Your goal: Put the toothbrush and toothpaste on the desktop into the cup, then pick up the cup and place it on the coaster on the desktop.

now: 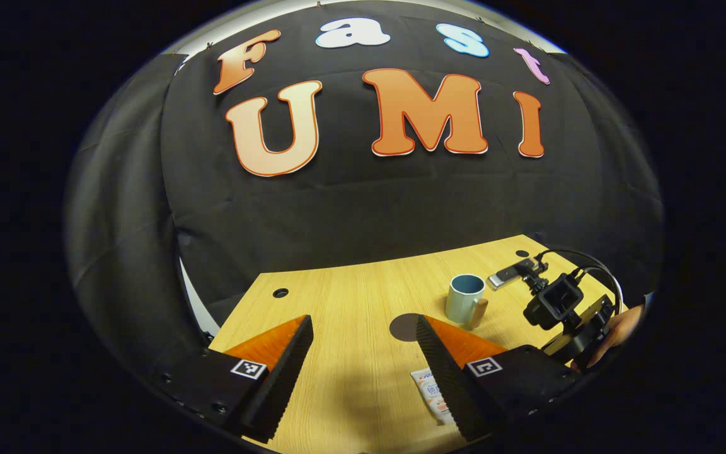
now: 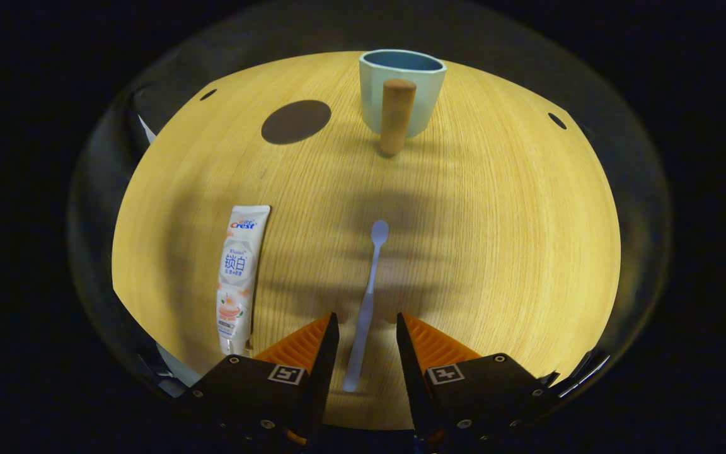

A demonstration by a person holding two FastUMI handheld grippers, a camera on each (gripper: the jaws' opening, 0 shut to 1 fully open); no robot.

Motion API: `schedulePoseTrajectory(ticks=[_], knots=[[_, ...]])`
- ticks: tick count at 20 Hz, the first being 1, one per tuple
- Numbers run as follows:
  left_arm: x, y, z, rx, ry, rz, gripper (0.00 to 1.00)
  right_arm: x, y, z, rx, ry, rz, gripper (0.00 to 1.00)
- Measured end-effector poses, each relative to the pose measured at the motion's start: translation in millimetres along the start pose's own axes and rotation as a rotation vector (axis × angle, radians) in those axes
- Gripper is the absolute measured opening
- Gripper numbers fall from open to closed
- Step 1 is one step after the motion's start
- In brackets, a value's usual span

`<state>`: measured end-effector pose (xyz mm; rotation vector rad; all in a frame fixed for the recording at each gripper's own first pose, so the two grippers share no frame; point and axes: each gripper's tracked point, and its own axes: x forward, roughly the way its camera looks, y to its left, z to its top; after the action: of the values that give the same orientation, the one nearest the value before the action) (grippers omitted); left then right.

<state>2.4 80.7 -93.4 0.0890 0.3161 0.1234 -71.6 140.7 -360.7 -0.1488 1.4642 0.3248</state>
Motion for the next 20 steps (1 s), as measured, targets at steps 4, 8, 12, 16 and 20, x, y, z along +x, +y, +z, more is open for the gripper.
schedulePoseTrajectory(ticks=[4, 8, 12, 16, 20], knots=[[5.1, 1.4, -12.5, -0.025, 0.041, 0.023, 0.99, 10.4, 6.1, 1.4, 0.059, 0.061, 0.035, 0.43], [5.4, -3.5, -19.8, -0.028, 0.078, 0.035, 0.99, 13.6, 6.5, 0.8, 0.085, 0.108, 0.055, 0.19], [10.1, -18.6, -36.8, -0.049, 0.149, 0.009, 0.99, 11.9, 6.4, 1.3, 0.100, 0.105, 0.097, 0.09], [26.3, -40.1, -66.6, -0.103, 0.262, -0.044, 0.99, 3.6, 4.2, 0.6, 0.111, 0.088, 0.149, 0.08], [40.6, -52.4, -118.8, -0.173, 0.458, -0.098, 1.00, -13.6, -5.5, 7.0, 0.099, 0.031, 0.189, 0.07]])
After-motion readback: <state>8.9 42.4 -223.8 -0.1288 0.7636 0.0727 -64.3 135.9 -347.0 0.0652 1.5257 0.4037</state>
